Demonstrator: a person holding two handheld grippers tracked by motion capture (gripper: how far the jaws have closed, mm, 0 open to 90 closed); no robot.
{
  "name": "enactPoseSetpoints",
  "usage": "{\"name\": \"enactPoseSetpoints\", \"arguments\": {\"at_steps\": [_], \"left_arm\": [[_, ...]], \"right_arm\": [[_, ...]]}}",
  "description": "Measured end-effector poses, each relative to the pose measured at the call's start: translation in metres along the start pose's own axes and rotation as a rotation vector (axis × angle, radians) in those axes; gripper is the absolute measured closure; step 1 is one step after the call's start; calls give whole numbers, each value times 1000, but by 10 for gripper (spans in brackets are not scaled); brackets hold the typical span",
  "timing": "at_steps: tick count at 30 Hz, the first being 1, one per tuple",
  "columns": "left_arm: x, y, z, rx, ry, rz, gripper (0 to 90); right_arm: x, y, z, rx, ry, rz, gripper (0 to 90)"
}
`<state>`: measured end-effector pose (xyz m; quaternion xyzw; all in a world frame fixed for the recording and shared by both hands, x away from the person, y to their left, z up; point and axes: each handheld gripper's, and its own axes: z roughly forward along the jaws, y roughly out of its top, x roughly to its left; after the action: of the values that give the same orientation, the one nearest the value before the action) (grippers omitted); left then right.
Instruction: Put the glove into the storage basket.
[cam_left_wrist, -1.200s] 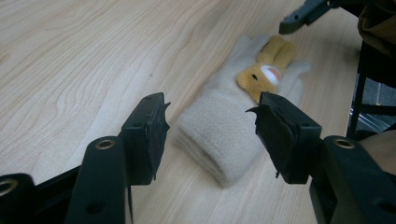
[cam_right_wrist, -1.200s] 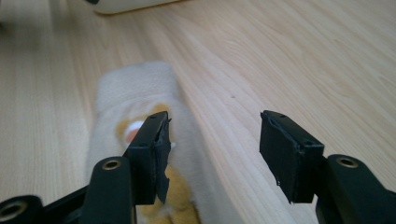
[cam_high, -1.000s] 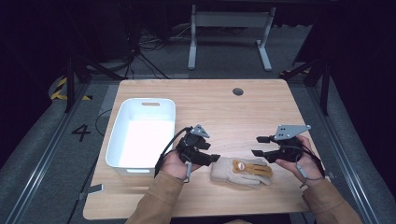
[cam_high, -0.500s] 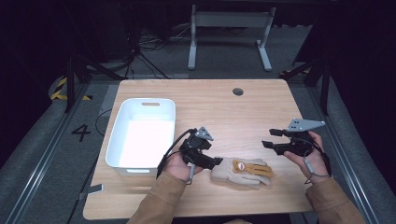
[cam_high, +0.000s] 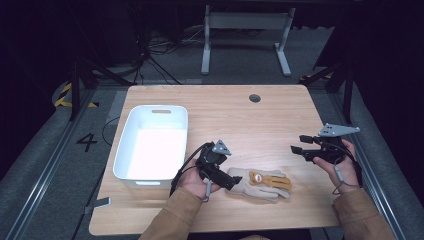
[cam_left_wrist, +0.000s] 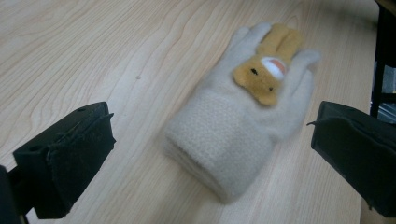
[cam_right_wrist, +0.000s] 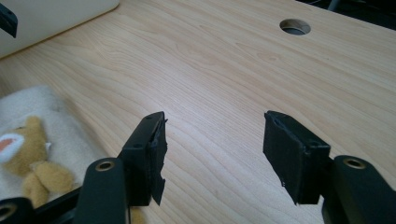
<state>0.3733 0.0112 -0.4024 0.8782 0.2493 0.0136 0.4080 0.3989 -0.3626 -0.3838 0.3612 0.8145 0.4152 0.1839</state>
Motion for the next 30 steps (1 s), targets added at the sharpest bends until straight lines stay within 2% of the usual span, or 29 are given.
{"name": "enactPoseSetpoints", "arguments": {"at_steps": [7,16,23,26,30], "left_arm": [[-4,-3,9,-6,-35,38,0],[-11,-3,23,-14,-48,86,0],[-15,-4,37,18,-55,98,0],[-15,-4,43,30,-74,112,0],[-16,-4,51,42,-63,124,0]], "right_arm": [[-6,-3,0,4,7,16,425],[-7,-5,2,24,27,18,432],[-6,-5,4,27,35,14,436],[-6,-5,5,33,41,11,435],[-6,-6,4,30,50,13,435]]}}
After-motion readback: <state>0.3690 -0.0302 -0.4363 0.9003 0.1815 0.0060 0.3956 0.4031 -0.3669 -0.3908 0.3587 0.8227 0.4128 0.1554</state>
